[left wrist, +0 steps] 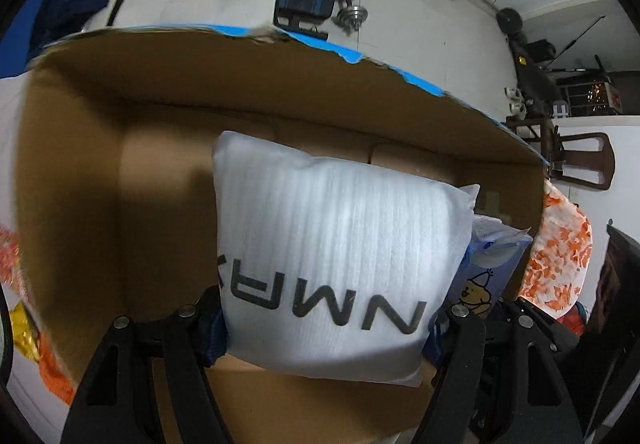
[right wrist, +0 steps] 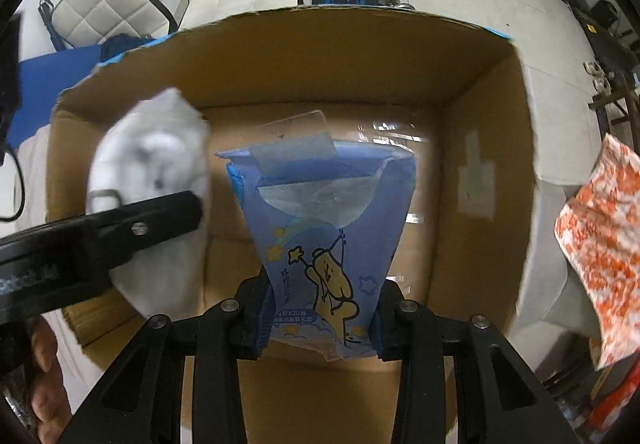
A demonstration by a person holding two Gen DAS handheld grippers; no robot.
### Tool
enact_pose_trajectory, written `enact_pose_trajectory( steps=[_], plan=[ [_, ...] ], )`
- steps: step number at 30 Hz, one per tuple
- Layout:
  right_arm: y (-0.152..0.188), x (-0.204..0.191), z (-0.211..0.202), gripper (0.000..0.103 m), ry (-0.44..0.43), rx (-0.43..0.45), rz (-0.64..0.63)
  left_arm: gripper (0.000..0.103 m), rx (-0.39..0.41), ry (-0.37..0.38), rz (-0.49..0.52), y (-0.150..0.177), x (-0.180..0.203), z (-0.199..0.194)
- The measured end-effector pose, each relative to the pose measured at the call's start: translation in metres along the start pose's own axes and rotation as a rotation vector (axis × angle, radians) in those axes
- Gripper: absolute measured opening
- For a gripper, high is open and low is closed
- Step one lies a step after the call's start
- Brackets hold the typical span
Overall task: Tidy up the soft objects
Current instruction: 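Carry both packets into the box and open both tools, then move both tools back over the remaining packets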
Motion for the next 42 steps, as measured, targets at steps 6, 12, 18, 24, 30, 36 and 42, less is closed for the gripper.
enact_pose_trajectory(
  steps=[6,12,18,24,30,36,42],
  plan=[
    [-0.02,0.001,0.026,0.048,0.024,-0.031,-0.031,0.073,-0.034,-0.007,0.012,-0.012,0.008,0.021],
    [-0.03,0.011,0.033,0.066,0.045,-0.029,-0.034,0.074,-0.032,-0.084,0.052,-0.008,0.018,0.022],
    [-0.027,0.019,0.029,0.067,0.05,-0.026,-0.025,0.085,0.021,-0.164,0.138,0.008,0.021,0.008],
    [-0.025,0.015,0.029,0.073,0.053,-0.027,-0.019,0.095,0.075,-0.185,0.186,0.011,0.029,-0.011],
    [-0.012,0.009,0.012,0.096,0.063,0.002,-0.013,0.095,0.131,-0.191,0.183,0.008,0.024,-0.025],
    [0.027,0.016,-0.007,0.096,0.052,0.005,0.036,0.095,0.219,-0.222,0.193,0.031,0.014,-0.052],
    [0.061,0.017,-0.021,0.096,0.073,0.04,0.041,0.095,0.314,-0.227,0.221,0.067,0.012,-0.082]
  ],
)
Point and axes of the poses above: each gripper's, at about its wrist camera, not at the fingertips, and z roughly the way its jaws point, x to its right, y to its underside, the point moved 2 cm from there along z, roughly the way its jaws point, and after that the axes turned 4 degrees about x, right-handed, at the moved point
